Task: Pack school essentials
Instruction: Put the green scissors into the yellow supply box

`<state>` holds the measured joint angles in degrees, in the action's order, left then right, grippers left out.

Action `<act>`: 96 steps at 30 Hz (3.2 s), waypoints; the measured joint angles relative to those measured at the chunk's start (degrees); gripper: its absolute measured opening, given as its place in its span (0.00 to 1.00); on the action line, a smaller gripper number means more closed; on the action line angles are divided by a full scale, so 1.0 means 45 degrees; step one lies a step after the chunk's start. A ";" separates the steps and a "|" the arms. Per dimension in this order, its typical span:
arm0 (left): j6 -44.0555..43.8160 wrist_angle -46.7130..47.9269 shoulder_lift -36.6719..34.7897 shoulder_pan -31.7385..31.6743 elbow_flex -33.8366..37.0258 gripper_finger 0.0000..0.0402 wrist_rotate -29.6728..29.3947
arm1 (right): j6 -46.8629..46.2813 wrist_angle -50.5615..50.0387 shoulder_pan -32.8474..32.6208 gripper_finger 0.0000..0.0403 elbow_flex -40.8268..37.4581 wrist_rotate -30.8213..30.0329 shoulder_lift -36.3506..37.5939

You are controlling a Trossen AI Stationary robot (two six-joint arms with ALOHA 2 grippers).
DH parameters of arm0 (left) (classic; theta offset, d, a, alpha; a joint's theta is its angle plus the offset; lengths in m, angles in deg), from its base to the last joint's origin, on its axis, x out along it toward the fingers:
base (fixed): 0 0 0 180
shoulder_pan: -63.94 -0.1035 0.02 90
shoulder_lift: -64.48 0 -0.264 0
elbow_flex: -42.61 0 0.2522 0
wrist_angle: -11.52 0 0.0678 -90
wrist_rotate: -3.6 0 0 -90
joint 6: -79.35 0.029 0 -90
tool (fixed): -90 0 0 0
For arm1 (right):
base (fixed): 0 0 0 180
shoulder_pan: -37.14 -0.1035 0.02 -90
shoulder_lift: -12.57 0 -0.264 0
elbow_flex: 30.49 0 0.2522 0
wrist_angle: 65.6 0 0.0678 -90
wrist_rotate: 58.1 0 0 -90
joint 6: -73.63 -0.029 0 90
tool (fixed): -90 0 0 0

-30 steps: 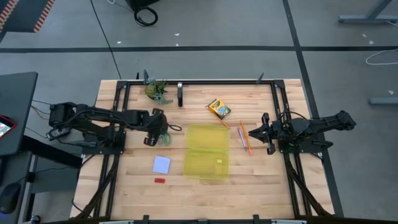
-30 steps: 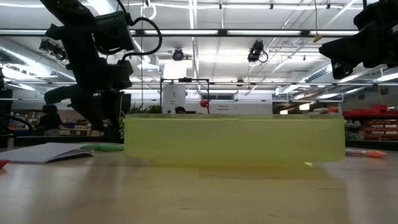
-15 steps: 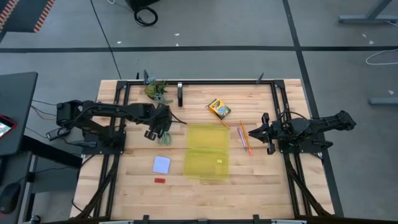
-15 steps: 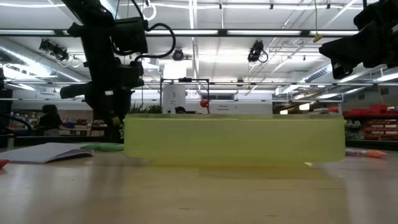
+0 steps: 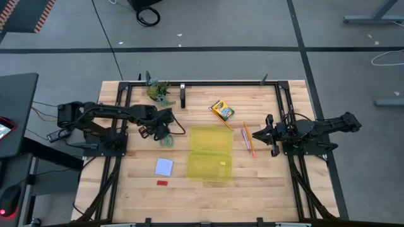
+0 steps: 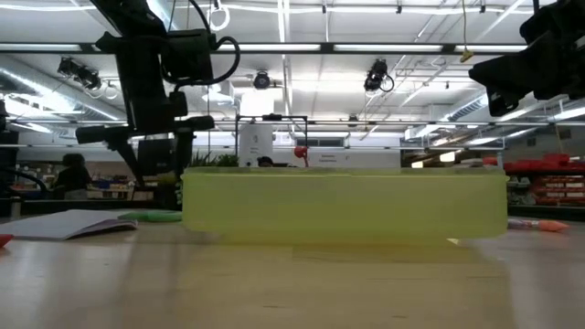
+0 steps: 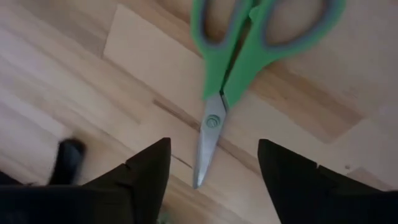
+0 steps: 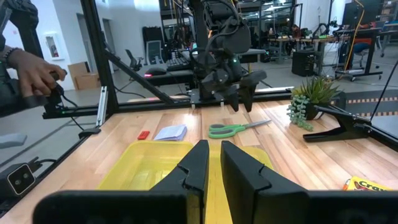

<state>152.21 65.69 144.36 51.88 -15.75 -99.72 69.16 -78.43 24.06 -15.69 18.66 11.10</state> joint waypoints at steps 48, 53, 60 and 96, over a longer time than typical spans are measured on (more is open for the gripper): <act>0.1972 0.0079 0.0000 -0.0476 0.0005 0.63 0.0257 | 0.0000 0.0005 0.0002 0.13 -0.0003 0.0000 0.0002; 0.1972 0.0194 0.0000 -0.0476 0.0005 0.63 0.0083 | 0.0000 0.0005 0.0000 0.13 0.0000 0.0000 0.0000; 0.2088 0.0796 0.0000 -0.0534 0.0005 0.65 0.0196 | 0.0002 0.0005 0.0002 0.13 0.0000 0.0000 0.0000; 0.3638 -0.3721 0.0000 -0.2080 0.0505 0.51 0.2451 | 0.0000 0.0005 0.0005 0.13 -0.0005 0.0000 0.0000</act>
<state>168.58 48.95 144.36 42.53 -13.48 -88.69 69.16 -78.41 24.08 -15.72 18.66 11.10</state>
